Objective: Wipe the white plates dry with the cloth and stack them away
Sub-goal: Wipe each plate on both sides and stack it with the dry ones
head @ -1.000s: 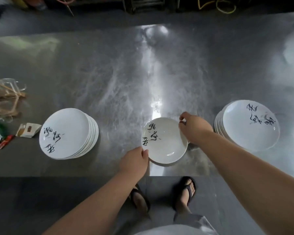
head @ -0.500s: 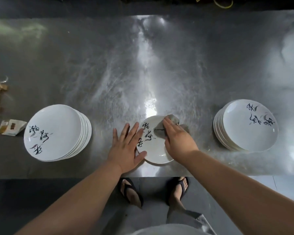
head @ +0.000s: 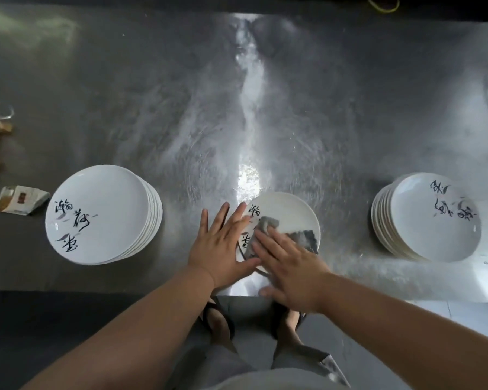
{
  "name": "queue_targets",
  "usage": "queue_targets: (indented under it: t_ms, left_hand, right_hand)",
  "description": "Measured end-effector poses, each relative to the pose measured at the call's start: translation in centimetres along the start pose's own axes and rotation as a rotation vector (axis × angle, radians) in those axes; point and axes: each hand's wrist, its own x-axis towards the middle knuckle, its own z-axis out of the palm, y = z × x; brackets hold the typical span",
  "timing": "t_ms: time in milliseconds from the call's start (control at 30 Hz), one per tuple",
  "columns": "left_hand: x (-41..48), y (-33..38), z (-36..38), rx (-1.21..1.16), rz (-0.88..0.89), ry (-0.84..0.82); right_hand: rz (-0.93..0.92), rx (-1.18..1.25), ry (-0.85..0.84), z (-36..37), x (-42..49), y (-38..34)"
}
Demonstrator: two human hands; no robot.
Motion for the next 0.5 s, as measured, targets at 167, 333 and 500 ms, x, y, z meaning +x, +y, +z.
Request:
queue_targets:
  t_ms: [167, 333, 500]
  left_hand:
    - [-0.1, 0.1, -0.1, 0.028, 0.013, -0.003]
    - [-0.1, 0.1, -0.1, -0.035, -0.007, 0.010]
    - [-0.2, 0.1, -0.3, -0.052, -0.006, 0.034]
  right_hand:
    - [0.269, 0.030, 0.018, -2.7, 2.6, 2.5]
    - [0.031, 0.080, 0.006, -0.7, 0.1, 0.1]
    - [0.107, -0.092, -0.042, -1.6, -0.1, 3.3]
